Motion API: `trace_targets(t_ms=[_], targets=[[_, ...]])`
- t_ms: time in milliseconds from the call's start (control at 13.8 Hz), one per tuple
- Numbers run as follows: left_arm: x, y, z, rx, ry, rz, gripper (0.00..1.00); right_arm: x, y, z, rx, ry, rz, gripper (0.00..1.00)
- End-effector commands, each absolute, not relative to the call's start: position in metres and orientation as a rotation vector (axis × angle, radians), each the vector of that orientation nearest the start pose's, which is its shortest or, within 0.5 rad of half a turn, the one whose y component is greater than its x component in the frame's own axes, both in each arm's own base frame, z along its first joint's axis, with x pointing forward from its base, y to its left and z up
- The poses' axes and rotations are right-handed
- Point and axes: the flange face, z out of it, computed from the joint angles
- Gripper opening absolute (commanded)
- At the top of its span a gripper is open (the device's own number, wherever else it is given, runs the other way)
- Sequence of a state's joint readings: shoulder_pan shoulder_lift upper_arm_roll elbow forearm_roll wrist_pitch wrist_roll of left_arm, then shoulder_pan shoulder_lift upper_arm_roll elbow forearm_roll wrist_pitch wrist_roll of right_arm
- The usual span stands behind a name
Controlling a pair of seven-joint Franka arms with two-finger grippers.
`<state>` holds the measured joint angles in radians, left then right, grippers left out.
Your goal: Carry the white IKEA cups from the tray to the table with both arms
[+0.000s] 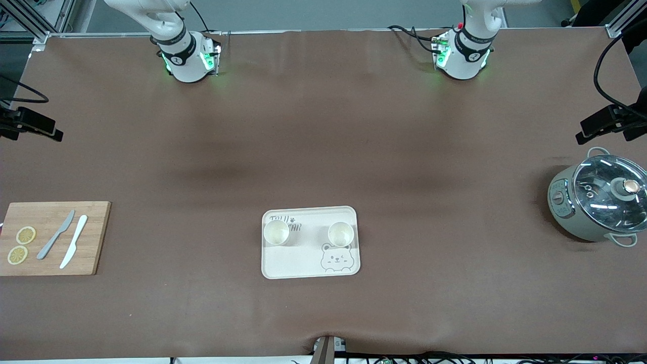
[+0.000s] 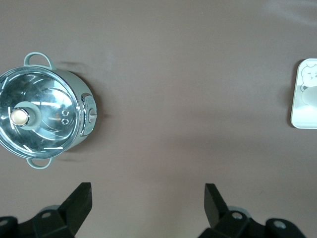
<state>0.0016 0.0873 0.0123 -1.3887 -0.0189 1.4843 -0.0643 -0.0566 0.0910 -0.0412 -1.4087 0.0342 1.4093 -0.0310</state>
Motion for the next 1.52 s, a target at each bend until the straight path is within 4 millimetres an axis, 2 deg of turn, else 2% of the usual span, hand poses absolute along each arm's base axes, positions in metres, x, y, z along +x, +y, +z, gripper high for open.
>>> trace_targets(t_ms=[0, 722, 1156, 1372, 1444], targets=[[0.571, 0.008, 0.666, -3.132, -0.107, -0.07, 1.0, 0.563, -0.048, 0.637, -3.1, 0.117, 0.137, 1.0], [0.574, 0.01, 0.663, -3.138, -0.137, -0.075, 1.0, 0.564, -0.048, 0.635, -3.1, 0.113, 0.137, 1.0], [0.575, 0.002, 0.65, -3.141, -0.118, -0.024, 1.0, 0.564, -0.047, 0.636, -3.1, 0.113, 0.138, 1.0], [0.583, -0.018, 0.635, -3.148, -0.089, 0.015, 1.0, 0.563, -0.047, 0.636, -3.1, 0.112, 0.14, 1.0], [0.587, -0.035, 0.625, -3.148, -0.105, 0.037, 1.0, 0.563, -0.047, 0.636, -3.1, 0.112, 0.14, 1.0]])
